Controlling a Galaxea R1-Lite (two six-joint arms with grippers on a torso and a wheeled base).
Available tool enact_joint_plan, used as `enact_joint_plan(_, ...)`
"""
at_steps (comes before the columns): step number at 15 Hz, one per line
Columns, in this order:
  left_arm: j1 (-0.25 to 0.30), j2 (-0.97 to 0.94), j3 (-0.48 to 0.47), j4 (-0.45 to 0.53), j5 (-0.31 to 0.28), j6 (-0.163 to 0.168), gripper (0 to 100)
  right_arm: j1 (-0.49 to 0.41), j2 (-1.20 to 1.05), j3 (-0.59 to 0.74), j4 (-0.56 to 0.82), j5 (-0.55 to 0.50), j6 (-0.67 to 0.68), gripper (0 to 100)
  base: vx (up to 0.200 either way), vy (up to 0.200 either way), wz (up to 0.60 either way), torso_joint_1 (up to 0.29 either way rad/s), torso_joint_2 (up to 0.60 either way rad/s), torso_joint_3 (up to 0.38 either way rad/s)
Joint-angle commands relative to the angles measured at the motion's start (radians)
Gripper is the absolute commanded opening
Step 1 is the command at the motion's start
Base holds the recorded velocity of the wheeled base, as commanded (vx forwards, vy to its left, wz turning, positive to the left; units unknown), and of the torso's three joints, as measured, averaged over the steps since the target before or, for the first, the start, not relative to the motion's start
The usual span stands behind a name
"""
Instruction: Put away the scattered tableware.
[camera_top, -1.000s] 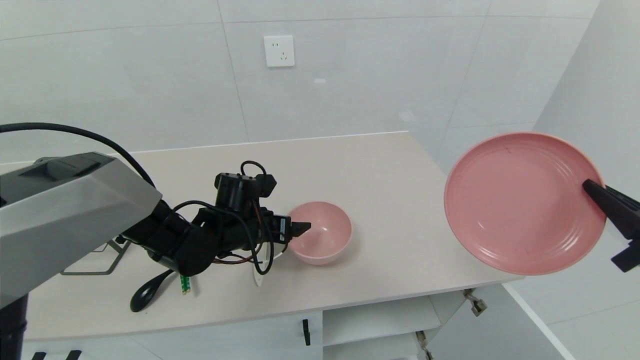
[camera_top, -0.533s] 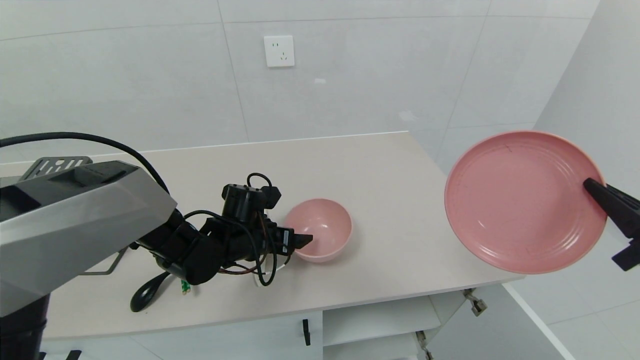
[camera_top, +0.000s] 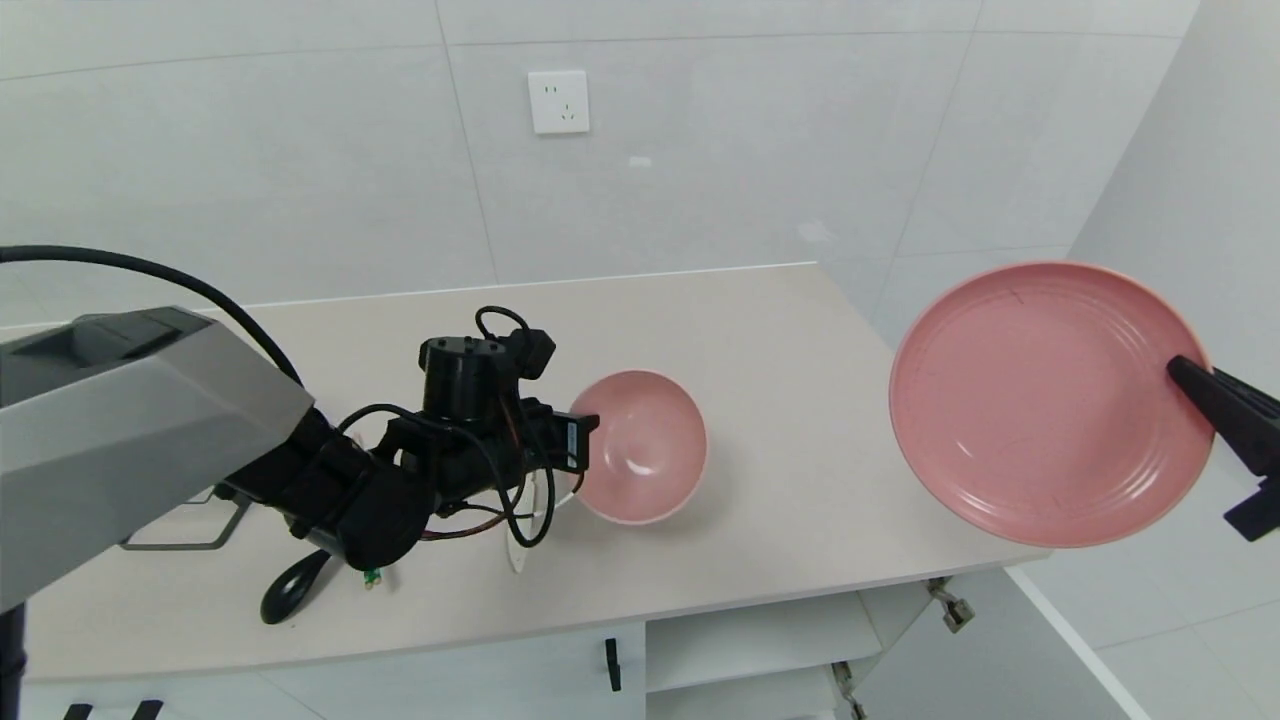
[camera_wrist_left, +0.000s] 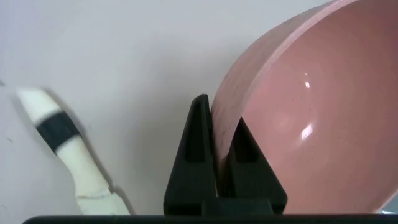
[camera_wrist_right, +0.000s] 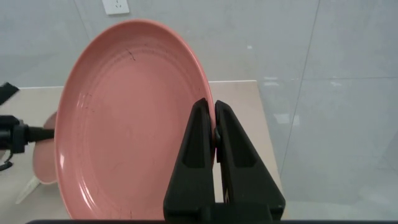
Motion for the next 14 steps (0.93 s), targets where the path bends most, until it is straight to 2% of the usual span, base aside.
enact_joint_plan(1,0.0,-0.087,0.017,-0.038,0.0,0.022,0,0.0,0.0,0.001,-0.001,0.0,0.0,0,0.0,0.0,0.0,0.0,0.0,0.0)
enact_joint_plan(2,0.001,-0.112,0.038,-0.085,0.0,0.081,0,0.0,0.0,0.001,-0.001,0.0,0.0,0,0.0,0.0,0.0,0.0,0.0,0.0)
enact_joint_plan(4,0.001,-0.152,0.083,-0.171,0.0,0.145,0,-0.001,0.0,0.001,-0.001,0.0,0.0,0,0.0,0.0,0.0,0.0,0.0,0.0)
enact_joint_plan(5,0.0,-0.198,0.133,-0.203,0.0,0.151,0,-0.001,0.0,0.001,-0.001,0.0,0.0,0,0.0,0.0,0.0,0.0,0.0,0.0)
enact_joint_plan(10,0.0,-0.353,0.233,-0.208,0.005,0.154,0,-0.001,0.0,0.004,-0.001,0.0,0.0,0,0.0,0.0,0.0,0.0,0.0,0.0)
enact_joint_plan(14,0.001,-0.52,0.325,-0.194,0.057,0.143,0,0.003,0.0,0.004,-0.001,-0.001,-0.001,0,0.0,0.0,0.0,0.0,0.0,0.0)
